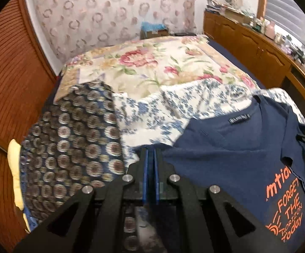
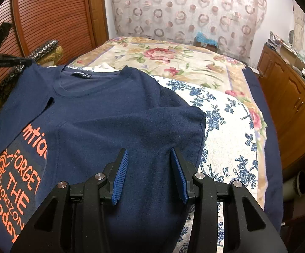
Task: Fold small clothes
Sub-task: 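Grasp the hem with the right tool while the left tool holds it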
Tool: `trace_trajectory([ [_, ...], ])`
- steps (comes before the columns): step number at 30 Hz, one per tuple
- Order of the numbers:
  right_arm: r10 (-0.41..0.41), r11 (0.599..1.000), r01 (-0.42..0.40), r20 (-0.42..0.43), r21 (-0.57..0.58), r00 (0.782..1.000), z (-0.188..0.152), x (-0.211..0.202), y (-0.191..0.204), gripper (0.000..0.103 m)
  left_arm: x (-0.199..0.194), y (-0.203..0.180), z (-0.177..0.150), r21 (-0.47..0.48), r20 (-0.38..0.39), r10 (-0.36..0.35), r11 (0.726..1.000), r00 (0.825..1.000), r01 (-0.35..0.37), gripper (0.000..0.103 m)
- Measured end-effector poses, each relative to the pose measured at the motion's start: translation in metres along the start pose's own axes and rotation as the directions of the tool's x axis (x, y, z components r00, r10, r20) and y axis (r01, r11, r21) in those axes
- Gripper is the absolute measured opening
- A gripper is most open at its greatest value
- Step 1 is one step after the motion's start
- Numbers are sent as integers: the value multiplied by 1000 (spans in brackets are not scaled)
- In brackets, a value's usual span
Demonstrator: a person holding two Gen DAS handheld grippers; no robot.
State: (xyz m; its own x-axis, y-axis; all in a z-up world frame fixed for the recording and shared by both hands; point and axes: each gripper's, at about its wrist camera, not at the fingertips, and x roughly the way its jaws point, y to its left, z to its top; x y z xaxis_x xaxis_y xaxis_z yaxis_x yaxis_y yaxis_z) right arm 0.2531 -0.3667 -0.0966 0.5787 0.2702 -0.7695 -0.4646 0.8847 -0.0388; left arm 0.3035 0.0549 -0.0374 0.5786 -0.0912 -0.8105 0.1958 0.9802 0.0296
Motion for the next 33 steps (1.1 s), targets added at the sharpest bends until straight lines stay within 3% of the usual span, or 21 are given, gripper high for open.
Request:
trace_trajectory([
  [6,1,1000,-1,0,4,1000,0,0,-1,42,-10,22,-1,-50,40,-11,999,999,13,3],
  [11,-3,996,4,-7,91,1000,8,-2,-15,43,-10,22,-7,-56,43,-43,997,998,45,3],
  [22,-71,996,75,-77,55,995,34,19,-41,45,-27,7,-16,-39,89,-91,995,992,95,3],
  [30,-9,992,18,-67,123,998,39,28,-59,46,-42,-5,-29,-19,113,-125,992,986,128,3],
  [31,-1,992,9,-62,123,998,40,28,-58,42,-44,-6,-31,-20,118,-131,991,984,134,3],
  [32,6,993,0,-57,117,998,40,27,-56,30,-45,-7,-33,-19,121,-137,990,983,140,3],
  [33,5,994,0,-50,111,999,40,26,-52,25,-48,-10,-36,-12,124,-148,988,981,151,3],
])
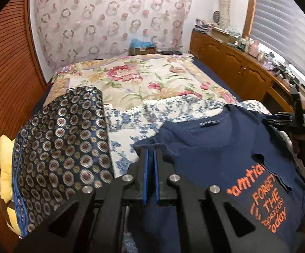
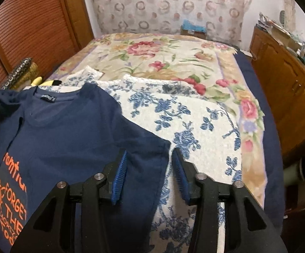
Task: Fold small clothes
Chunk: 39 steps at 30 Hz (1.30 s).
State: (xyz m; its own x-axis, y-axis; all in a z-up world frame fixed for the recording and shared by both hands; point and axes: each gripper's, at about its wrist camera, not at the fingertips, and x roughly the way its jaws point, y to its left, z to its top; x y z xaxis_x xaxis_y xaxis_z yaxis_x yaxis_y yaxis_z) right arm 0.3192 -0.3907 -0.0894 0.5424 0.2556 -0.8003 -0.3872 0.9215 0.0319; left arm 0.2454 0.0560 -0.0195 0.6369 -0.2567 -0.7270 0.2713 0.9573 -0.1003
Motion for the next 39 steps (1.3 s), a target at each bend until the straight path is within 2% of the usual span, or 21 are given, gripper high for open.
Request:
trace_trajectory([
  [2,9,1000,-9,8,-27,1000,-4,-1,11,7,-10,-9,-7,13,20,-11,1000,1000,11,3],
  [5,14,998,-10,68,-58,998,-7,-19,28,4,-26,-17,-17,15,42,-25,1000,999,24,3],
  [12,31,996,-5,284,-92,958,-15,-121,57,3,-91,-37,-41,34,141,-57,998,988,52,3],
  [18,42,993,0,349,-118,936,-53,-191,79,3,-144,-46,-72,42,207,-74,997,976,66,3],
  [24,43,993,-3,340,-115,939,-113,-235,92,3,-180,-51,-126,28,219,-82,997,972,78,3],
  [28,28,997,-2,329,-77,944,-151,-256,95,3,-193,-63,-148,28,203,-96,995,974,92,2],
  [33,20,997,5,293,-83,956,-182,-272,102,3,-220,-73,-169,30,210,-82,997,974,78,2],
  [39,3,998,10,199,-65,980,-216,-270,93,3,-222,-67,-203,4,120,-29,1000,992,29,3],
])
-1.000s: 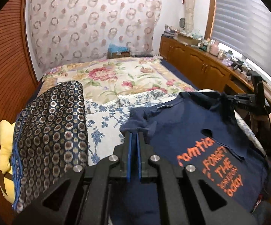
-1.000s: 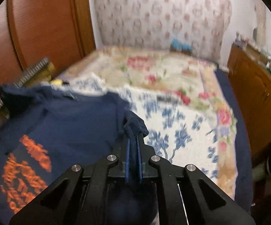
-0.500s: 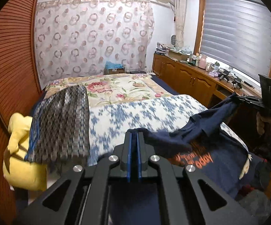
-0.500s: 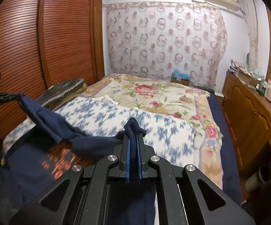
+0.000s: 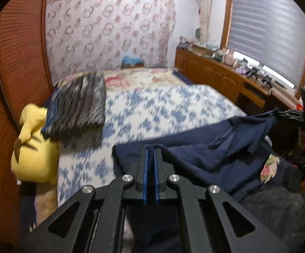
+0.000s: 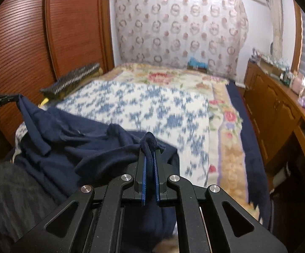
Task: Fold small clothes
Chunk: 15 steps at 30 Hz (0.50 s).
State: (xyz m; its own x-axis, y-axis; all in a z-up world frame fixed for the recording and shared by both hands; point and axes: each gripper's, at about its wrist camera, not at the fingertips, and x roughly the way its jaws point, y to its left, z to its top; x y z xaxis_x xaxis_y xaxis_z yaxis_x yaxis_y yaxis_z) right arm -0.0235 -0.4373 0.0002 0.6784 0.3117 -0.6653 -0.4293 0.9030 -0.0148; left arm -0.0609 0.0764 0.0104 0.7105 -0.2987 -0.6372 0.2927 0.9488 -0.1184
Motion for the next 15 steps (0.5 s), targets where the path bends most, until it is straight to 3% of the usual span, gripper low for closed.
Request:
trace_trajectory([
  [6,-48,998,49,-48,30,998,-16,14,-5,9,2,9,-13,-1,-42,22,1000,999,-22,3],
  [13,-92,996,92,5,17,996,6,17,-11,34,-5,17,0,15,4,50,999,999,-50,9],
  [15,-91,996,91,0,13,996,11,29,-13,36,2,21,3,15,2,49,999,999,-49,11],
])
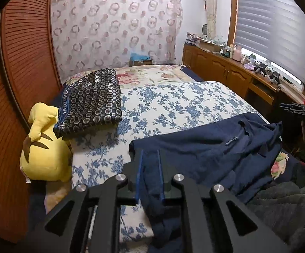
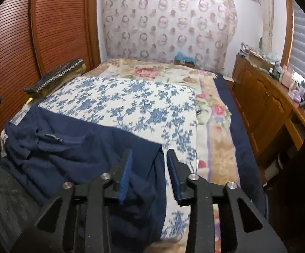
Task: Fold small clothes
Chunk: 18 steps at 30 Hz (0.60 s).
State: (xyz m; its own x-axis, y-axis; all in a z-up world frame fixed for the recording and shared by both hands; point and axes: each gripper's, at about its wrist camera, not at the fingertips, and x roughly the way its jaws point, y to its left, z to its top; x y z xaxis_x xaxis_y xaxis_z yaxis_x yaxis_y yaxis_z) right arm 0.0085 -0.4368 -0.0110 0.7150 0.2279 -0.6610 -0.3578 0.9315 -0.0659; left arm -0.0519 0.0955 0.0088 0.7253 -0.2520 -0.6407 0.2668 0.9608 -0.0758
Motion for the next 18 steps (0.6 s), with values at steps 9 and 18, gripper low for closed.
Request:
trace_trajectory([
  [9,22,1000,-22,-88,1,996,3,76,-3,38,80,24,3,-58,-83,-49,997,995,44,21],
  [18,16,1000,-13,-165,16,986,-4,112,-10,38,144,26,-9,-34,-214,-38,999,976,31,25],
])
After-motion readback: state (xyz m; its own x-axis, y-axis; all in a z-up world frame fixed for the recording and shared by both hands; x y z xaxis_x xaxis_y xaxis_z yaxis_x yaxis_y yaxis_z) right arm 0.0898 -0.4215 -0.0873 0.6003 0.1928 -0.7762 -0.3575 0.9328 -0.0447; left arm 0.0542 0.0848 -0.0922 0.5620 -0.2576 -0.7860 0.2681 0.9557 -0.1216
